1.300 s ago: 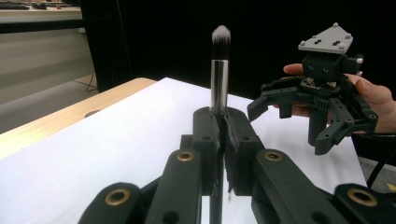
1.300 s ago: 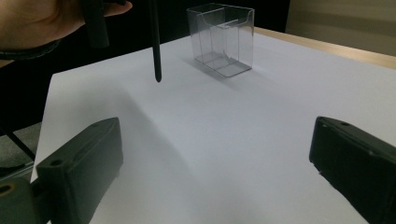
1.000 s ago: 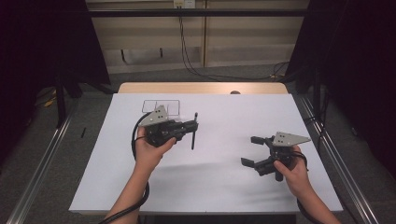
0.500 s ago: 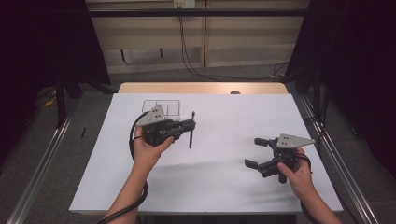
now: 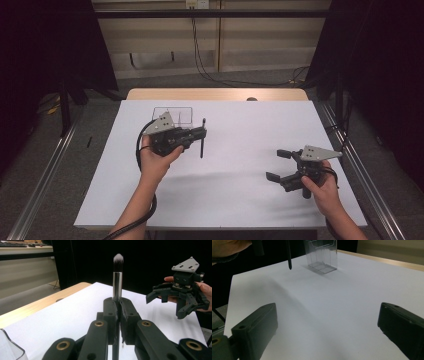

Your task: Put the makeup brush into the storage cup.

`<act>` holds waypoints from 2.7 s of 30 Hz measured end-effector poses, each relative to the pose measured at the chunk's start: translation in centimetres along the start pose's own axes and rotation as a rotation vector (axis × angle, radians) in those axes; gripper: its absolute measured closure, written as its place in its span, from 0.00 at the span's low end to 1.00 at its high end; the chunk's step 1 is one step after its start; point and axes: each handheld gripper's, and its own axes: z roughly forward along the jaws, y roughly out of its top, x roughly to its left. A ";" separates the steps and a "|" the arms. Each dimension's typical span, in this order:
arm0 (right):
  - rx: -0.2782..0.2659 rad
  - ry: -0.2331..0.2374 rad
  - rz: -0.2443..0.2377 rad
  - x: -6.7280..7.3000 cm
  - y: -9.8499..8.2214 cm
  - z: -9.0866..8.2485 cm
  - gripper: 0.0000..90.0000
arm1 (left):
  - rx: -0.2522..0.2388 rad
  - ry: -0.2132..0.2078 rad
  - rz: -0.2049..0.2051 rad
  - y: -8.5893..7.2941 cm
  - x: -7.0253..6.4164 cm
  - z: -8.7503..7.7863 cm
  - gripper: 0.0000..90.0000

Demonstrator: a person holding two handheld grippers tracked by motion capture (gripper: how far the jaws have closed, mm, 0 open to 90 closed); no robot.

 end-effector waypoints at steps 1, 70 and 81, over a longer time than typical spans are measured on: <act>0.001 -0.002 0.002 0.0 0.0 -0.1 0.03 | -0.002 0.000 -0.002 0.0 0.0 0.0 0.94; -0.037 -0.063 0.044 -0.6 -2.0 -3.4 0.03 | -0.039 0.113 -0.012 1.2 3.3 -1.9 0.94; -0.042 -0.065 0.046 -0.6 -2.1 -3.5 0.03 | -0.042 0.134 -0.010 1.8 4.3 -2.3 0.94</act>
